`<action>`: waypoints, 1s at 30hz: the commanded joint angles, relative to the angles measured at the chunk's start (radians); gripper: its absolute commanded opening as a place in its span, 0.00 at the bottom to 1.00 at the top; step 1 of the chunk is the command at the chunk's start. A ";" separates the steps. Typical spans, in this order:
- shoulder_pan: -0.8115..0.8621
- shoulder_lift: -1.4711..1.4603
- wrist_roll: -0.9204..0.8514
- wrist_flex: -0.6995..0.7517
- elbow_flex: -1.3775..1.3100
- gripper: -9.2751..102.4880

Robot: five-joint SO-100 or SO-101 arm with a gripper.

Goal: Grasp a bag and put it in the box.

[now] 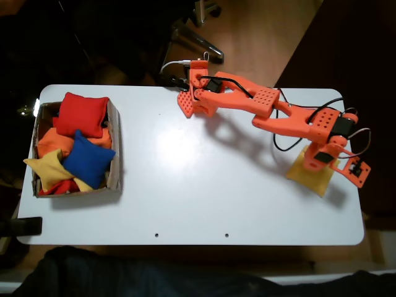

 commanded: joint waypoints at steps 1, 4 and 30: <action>0.009 0.141 0.012 0.015 0.104 0.23; 0.003 0.215 0.018 0.015 0.199 0.23; -0.078 0.569 0.023 0.014 0.565 0.41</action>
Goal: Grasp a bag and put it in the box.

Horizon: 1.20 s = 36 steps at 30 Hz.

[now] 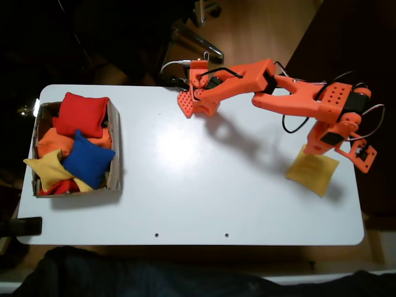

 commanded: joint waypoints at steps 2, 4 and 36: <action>-0.021 0.110 -0.008 0.014 0.048 0.44; -0.026 0.133 0.000 0.014 0.071 0.45; 0.015 0.196 0.055 -0.011 0.156 0.45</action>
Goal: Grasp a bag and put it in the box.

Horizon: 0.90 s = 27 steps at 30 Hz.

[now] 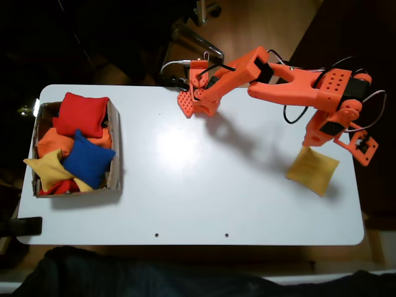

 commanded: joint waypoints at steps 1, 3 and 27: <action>0.023 0.029 0.009 -0.020 -0.003 0.45; 0.034 0.023 0.012 -0.051 -0.003 0.45; 0.086 -0.066 0.008 -0.347 0.133 0.45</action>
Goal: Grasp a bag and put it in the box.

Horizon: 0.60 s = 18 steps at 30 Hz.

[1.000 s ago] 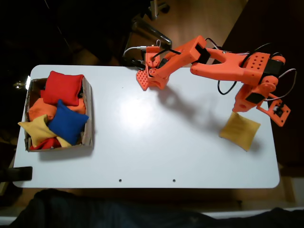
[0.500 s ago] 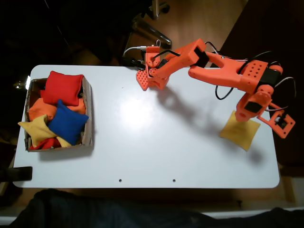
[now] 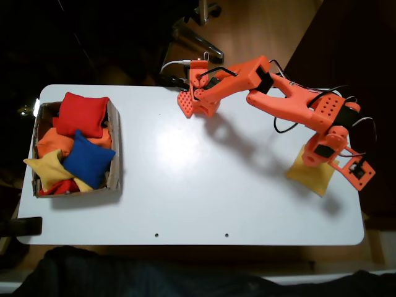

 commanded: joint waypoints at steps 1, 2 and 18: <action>0.015 0.014 -0.071 -0.026 0.012 0.45; 0.018 0.015 -0.071 -0.037 0.020 0.45; 0.031 0.048 -0.161 -0.084 0.147 0.45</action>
